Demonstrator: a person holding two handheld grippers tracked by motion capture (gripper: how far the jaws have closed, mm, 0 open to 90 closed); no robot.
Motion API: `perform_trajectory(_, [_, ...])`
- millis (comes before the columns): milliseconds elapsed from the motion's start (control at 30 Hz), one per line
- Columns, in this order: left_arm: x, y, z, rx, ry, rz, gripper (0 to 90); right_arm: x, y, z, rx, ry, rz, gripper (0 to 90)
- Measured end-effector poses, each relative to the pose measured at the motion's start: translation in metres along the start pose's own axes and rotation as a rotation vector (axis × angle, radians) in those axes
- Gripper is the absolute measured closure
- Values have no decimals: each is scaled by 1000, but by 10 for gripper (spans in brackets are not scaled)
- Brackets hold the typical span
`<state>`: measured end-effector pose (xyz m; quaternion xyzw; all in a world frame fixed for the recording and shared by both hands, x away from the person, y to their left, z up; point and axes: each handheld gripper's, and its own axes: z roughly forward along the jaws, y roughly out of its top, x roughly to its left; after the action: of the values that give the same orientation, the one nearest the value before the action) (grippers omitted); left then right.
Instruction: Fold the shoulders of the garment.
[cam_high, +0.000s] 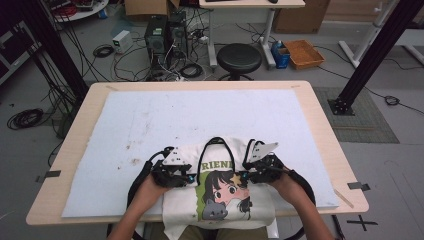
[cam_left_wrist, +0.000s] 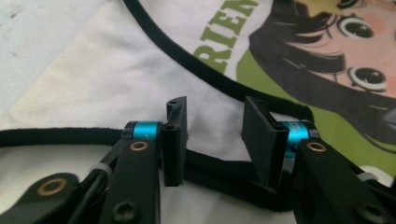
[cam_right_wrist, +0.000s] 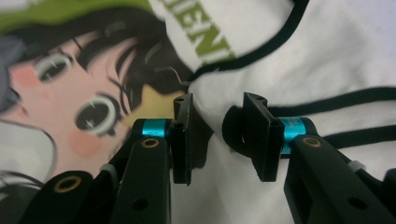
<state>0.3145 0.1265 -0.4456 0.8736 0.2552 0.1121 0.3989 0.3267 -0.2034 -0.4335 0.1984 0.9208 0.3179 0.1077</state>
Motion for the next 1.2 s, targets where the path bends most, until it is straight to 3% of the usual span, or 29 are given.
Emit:
perform_trajectory(67, [2,0,-2,6,16,4,841,2,-1,0,0,3,-28,807])
perform_trajectory(100, [3,-1,-3,4,16,0,868,2,-2,-1,10,-11,-41,837])
perform_trajectory(200, [10,-2,-12,-31,24,-24,873,-1,-3,-8,-3,-12,-32,852])
perform_trajectory(367, [23,-6,-35,-85,54,-64,873,-12,-7,-34,-75,10,31,855])
perform_trajectory(400, [24,-7,-38,-89,44,-64,873,-14,-8,-39,-68,33,50,855])
perform_trajectory(500, [28,-9,-43,-114,-57,-90,871,-19,-13,-53,-50,95,60,854])
perform_trajectory(533, [30,-9,-44,-134,-95,-99,856,-21,-15,-56,-42,130,66,847])
perform_trajectory(567, [30,-9,-44,-134,-95,-99,767,-22,-16,-60,-33,153,74,804])
perform_trajectory(600, [34,-8,-47,-196,-100,-161,637,-23,-17,-62,-44,160,74,664])
perform_trajectory(667, [39,-10,-50,-264,-81,-210,459,-26,-18,-67,-120,142,115,569])
perform_trajectory(700, [39,-10,-50,-264,-81,-210,432,-27,-17,-67,-158,130,122,555])
perform_trajectory(733, [42,-14,-52,-321,-44,-235,400,-27,-15,-66,-182,113,125,556])
perform_trajectory(767, [43,-15,-53,-333,-28,-243,358,-26,-13,-62,-184,96,118,575])
perform_trajectory(833, [45,-19,-55,-359,12,-238,337,-19,-8,-49,-147,94,85,657])
perform_trajectory(1000, [45,-22,-63,-427,63,-233,303,-13,-9,-17,88,53,1,773])
perform_trajectory(1067, [45,-22,-65,-427,79,-227,304,-16,-13,-22,75,61,21,730])
perform_trajectory(1100, [45,-23,-65,-425,92,-223,304,-18,-15,-25,72,62,30,673])
perform_trajectory(1167, [45,-23,-65,-423,100,-216,304,-23,-17,-33,-6,30,78,466])
perform_trajectory(1200, [45,-23,-65,-429,102,-218,304,-23,-17,-33,-6,30,78,466])
